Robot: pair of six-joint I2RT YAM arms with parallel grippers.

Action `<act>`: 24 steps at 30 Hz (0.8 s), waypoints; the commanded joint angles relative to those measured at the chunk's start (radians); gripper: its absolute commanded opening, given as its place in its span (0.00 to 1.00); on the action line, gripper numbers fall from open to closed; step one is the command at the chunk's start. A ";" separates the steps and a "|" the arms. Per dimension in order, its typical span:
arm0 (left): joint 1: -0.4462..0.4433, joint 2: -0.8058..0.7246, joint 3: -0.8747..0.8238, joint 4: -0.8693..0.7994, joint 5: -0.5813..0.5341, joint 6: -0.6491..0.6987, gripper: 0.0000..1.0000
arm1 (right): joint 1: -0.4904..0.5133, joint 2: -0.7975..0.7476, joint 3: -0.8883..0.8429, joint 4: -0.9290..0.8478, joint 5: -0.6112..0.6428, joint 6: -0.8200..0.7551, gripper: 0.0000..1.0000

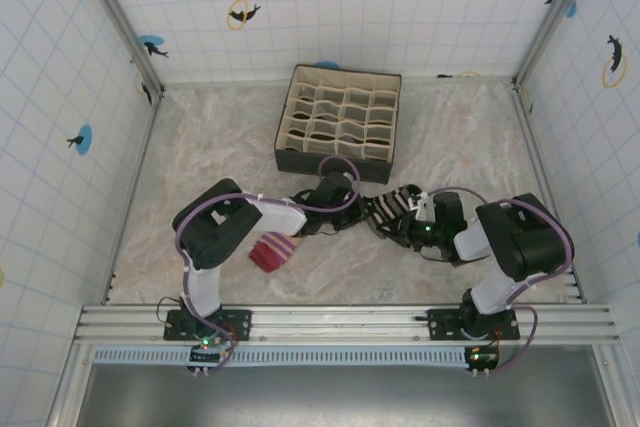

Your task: Roll the socks

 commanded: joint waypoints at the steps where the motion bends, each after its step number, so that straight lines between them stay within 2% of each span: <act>1: 0.001 0.003 0.033 -0.177 -0.036 0.012 0.08 | -0.003 -0.058 -0.034 -0.159 0.067 -0.044 0.26; 4: 0.008 -0.013 0.072 -0.272 -0.046 0.030 0.00 | 0.010 -0.165 -0.009 -0.244 0.113 -0.111 0.40; 9: 0.024 -0.052 0.093 -0.379 -0.060 0.058 0.00 | 0.058 -0.369 0.071 -0.486 0.239 -0.271 0.58; 12: 0.030 -0.082 0.087 -0.416 -0.076 0.076 0.00 | 0.115 -0.465 0.120 -0.612 0.343 -0.377 0.64; 17: 0.041 -0.098 0.072 -0.454 -0.067 0.100 0.00 | 0.294 -0.569 0.185 -0.785 0.665 -0.552 0.70; 24: 0.052 -0.111 0.052 -0.453 -0.025 0.092 0.00 | 0.585 -0.589 0.188 -0.794 1.062 -0.703 0.76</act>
